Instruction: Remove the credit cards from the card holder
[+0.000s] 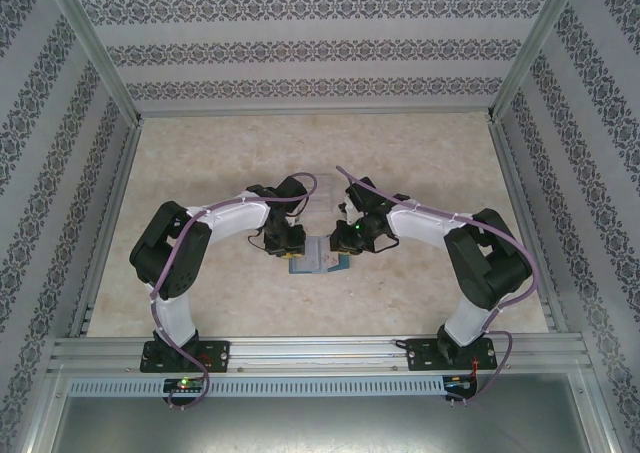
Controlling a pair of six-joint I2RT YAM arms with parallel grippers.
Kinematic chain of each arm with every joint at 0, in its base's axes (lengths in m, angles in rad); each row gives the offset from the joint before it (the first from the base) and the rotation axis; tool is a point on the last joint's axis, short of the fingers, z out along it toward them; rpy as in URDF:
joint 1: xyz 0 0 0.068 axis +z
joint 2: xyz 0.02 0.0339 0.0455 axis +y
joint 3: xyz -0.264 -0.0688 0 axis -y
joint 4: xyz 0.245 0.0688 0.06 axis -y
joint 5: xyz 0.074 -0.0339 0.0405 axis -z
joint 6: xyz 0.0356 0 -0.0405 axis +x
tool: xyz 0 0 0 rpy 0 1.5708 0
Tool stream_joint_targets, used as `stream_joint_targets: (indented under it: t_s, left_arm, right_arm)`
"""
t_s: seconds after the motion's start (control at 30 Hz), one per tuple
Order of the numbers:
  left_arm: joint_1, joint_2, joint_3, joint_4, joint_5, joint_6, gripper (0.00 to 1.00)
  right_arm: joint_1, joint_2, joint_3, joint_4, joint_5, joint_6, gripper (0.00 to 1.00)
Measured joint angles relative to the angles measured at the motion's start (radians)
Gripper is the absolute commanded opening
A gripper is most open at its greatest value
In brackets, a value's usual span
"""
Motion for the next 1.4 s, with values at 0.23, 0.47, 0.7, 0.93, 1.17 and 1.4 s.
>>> stream_joint_targets:
  t_s: [0.23, 0.47, 0.7, 0.93, 1.17, 1.4]
  left_arm:
    - [0.0, 0.001, 0.002, -0.001, 0.0, 0.001, 0.18]
    - [0.0, 0.0, 0.002, -0.003, -0.001, 0.0, 0.2]
    - [0.0, -0.007, 0.004, -0.006, -0.007, 0.0, 0.2]
    - [0.001, -0.035, 0.004, -0.007, -0.029, 0.0, 0.2]
    - [0.028, -0.096, -0.043, 0.017, -0.021, -0.002, 0.2]
    - [0.067, -0.163, -0.114, 0.053, -0.003, -0.012, 0.2]
  right_arm:
    - [0.0, 0.0, 0.001, -0.001, -0.001, 0.003, 0.11]
    - [0.0, -0.029, 0.012, -0.008, 0.003, -0.001, 0.08]
    - [-0.003, -0.073, 0.033, -0.042, 0.011, -0.032, 0.06]
    - [-0.01, -0.094, 0.078, -0.08, 0.029, -0.156, 0.04]
    - [-0.036, -0.095, 0.138, -0.146, 0.064, -0.392, 0.0]
    - [-0.038, -0.07, 0.247, -0.246, 0.135, -0.709, 0.0]
